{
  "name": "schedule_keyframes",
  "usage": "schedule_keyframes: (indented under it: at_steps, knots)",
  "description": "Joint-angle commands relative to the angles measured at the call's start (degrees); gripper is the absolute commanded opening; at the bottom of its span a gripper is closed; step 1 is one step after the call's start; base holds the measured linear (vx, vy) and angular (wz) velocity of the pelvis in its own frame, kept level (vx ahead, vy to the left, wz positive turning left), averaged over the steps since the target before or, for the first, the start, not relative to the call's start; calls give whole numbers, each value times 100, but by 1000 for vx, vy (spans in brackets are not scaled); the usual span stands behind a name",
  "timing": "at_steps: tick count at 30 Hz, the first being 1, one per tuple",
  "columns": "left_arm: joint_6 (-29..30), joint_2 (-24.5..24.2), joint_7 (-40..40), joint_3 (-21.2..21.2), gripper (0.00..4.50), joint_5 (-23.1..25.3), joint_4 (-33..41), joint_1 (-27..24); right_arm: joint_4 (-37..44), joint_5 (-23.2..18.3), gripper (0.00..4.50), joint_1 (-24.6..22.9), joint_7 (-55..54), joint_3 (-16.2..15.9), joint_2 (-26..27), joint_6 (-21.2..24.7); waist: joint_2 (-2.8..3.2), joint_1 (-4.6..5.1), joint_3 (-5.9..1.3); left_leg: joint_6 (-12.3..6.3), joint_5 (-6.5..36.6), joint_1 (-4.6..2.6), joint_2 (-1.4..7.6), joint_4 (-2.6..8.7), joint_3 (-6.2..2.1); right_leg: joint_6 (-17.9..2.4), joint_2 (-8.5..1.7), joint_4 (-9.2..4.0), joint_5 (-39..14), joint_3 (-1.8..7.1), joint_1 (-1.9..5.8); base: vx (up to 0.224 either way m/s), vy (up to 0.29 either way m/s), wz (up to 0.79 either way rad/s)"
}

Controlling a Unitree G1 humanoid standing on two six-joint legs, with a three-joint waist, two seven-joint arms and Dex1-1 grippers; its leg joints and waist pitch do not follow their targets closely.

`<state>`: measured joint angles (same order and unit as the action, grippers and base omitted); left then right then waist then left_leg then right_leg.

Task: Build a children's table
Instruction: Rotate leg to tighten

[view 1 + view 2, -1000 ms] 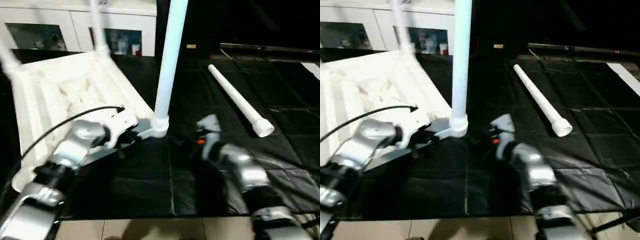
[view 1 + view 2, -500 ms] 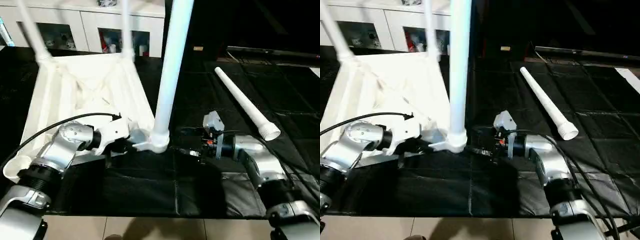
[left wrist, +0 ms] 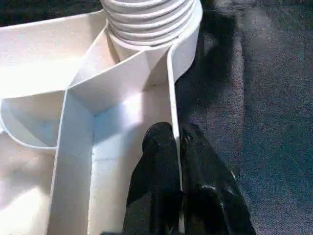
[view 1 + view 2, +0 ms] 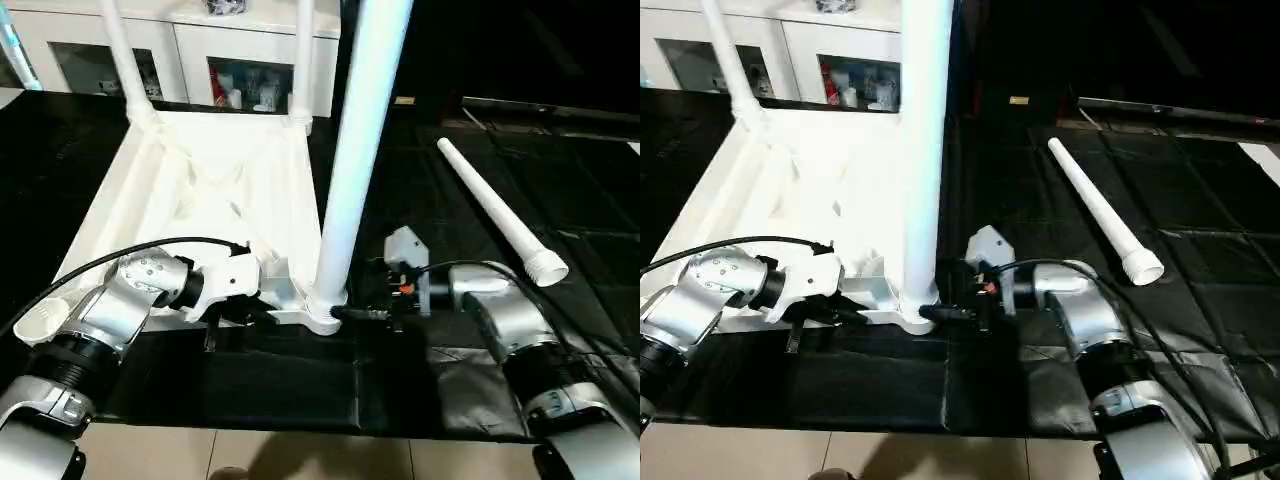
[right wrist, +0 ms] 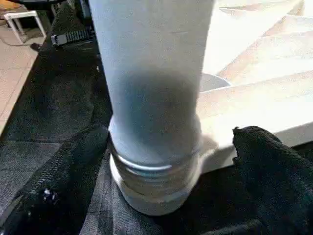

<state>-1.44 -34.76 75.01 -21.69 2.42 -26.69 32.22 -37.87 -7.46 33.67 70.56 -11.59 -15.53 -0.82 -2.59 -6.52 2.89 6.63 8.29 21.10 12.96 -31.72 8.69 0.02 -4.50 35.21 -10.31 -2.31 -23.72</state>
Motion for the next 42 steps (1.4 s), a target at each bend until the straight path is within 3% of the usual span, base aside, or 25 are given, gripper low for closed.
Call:
schedule_keyframes:
  at_steps: [1, 7, 14, 21, 27, 31, 34, 35, 36, 37, 38, 40, 41, 42]
  knots:
    - [-168, 70, 349, -421, 0, 184, 154, -83, -92, 16, 443, 95, 113, 3, 21, -87, 57, 30, -387, -40, 1394, -63, -27, 295, 158, -1225, -195, -333, -744, 142, 307, 0, 0, 0]
    - [-199, 64, 502, -512, 0, 184, 294, -110, -341, 13, 428, 169, 94, -16, 215, -103, 87, 23, -405, -62, 1272, -68, -25, 281, 157, -1362, -185, -290, -398, 130, 316, 0, 0, 0]
    - [-241, 85, 551, -577, 0, 268, 281, -100, -508, -33, 350, 216, 330, -48, 250, -195, 83, 15, -383, -24, 1553, -76, -17, 295, 152, -1296, -195, -325, -801, 133, 305, 0, 0, 0]
    - [-242, 99, 542, -587, 0, 298, 219, -82, -586, -7, 292, 204, 467, -44, 235, -191, 81, 11, -396, -32, 1492, -78, -16, 287, 147, -1304, -197, -314, -746, 133, 312, 0, 0, 0]
    - [-128, 144, 511, -517, 0, 228, 144, -89, -613, -39, 278, 183, 553, -9, 255, -206, 95, 5, -400, -40, 1483, -83, -19, 284, 147, -1332, -194, -308, -693, 128, 313, 0, 0, 0]
    - [363, 319, 187, -357, 0, 168, 32, -66, -540, -63, 277, 58, 544, 7, 291, -127, 112, 4, -392, -13, 1591, -95, -19, 288, 149, -1350, -193, -323, -769, 130, 310, 0, 0, 0]
    - [928, 615, -280, -41, 0, -50, 16, -34, -417, -133, 277, -92, 246, 114, 393, 119, 115, -15, -369, 5, 1774, -120, -18, 300, 148, -1334, -196, -355, -1010, 131, 289, 0, 0, 0]
    - [1356, 861, -724, 213, 0, -194, 18, 19, -352, -189, 277, -185, -160, 242, 529, 362, 104, -3, -350, 37, 1929, -127, -21, 312, 146, -1299, -196, -371, -1244, 135, 281, 0, 0, 0]
    - [1356, 861, -724, 213, 0, -194, 18, 19, -352, -189, 277, -185, -160, 242, 529, 362, 104, -3, -350, 37, 1929, -127, -21, 312, 146, -1299, -196, -371, -1244, 135, 281, 0, 0, 0]
    - [1554, 974, -968, 309, 0, -212, 25, 56, -370, -80, 277, -209, -589, 268, 627, 397, 60, 33, -326, 106, 2156, -94, -42, 341, 115, -1114, -222, -420, -1816, 119, 307, 0, 0, 0]
    - [1838, 1153, -1352, 454, 0, -222, -9, 135, -375, -27, 277, -243, -1063, 328, 805, 476, 33, 63, -314, 128, 2295, -122, -53, 343, 112, -953, -231, -467, -2268, 119, 272, 0, 0, 0]
    - [2080, 1345, -1755, 593, 0, -218, -48, 220, -435, -19, 277, -238, -1602, 430, 1044, 613, 32, 87, -311, 141, 2358, -123, -66, 347, 93, -822, -244, -499, -2615, 109, 265, 0, 0, 0]
    - [2198, 1472, -2031, 639, 0, -155, -39, 264, -587, 2, 277, -175, -2109, 520, 1266, 720, 8, 140, -313, 166, 2320, -96, -76, 358, 75, -654, -259, -536, -2885, 98, 267, 0, 0, 0]
    - [2198, 1472, -2031, 639, 0, -155, -39, 264, -587, 2, 277, -175, -2109, 520, 1266, 720, 8, 140, -313, 166, 2320, -96, -76, 358, 75, -654, -259, -536, -2885, 98, 267, 0, 0, 0]
